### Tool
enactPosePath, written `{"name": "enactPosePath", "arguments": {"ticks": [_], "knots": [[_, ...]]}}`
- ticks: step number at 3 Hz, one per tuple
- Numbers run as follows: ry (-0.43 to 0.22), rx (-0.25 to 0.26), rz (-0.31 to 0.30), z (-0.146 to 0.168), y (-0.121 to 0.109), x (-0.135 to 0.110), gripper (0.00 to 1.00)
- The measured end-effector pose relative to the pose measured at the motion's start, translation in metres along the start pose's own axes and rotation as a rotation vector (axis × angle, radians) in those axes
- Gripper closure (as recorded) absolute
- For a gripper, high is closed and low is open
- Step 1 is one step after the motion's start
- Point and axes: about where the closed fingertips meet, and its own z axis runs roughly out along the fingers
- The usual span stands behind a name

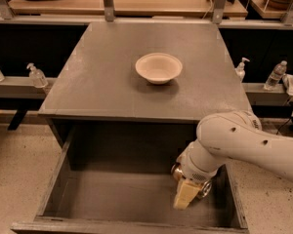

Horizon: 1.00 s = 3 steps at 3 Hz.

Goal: Pick orange can from top drawer and place on counter

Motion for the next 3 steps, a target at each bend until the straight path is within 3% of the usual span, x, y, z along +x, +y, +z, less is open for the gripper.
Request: {"name": "enactPosePath", "arguments": {"ticks": [1, 3], "knots": [[-0.004, 0.028, 0.014, 0.001, -0.011, 0.005, 0.03], [-0.014, 0.086, 0.029, -0.006, -0.026, 0.016, 0.0]]}}
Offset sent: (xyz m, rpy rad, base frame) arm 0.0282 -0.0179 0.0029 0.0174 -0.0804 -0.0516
